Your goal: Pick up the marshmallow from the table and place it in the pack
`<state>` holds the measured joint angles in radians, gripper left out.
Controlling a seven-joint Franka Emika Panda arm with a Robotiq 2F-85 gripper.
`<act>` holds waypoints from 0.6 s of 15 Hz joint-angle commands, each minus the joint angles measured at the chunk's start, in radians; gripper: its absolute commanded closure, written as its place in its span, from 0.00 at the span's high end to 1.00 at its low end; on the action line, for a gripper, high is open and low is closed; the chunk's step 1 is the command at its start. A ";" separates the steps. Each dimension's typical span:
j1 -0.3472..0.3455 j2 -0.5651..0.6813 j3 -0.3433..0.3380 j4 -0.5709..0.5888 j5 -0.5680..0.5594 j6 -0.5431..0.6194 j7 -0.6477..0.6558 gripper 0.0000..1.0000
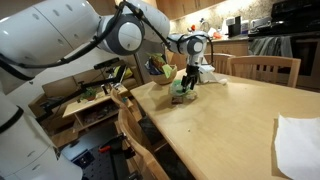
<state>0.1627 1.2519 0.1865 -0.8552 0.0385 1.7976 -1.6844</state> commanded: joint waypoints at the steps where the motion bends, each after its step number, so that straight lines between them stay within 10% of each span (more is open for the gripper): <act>1: 0.017 0.080 0.002 0.107 -0.019 -0.056 0.004 1.00; 9: 0.035 0.147 -0.023 0.178 -0.015 -0.044 0.035 1.00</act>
<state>0.1810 1.3728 0.1818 -0.7419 0.0385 1.7741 -1.6803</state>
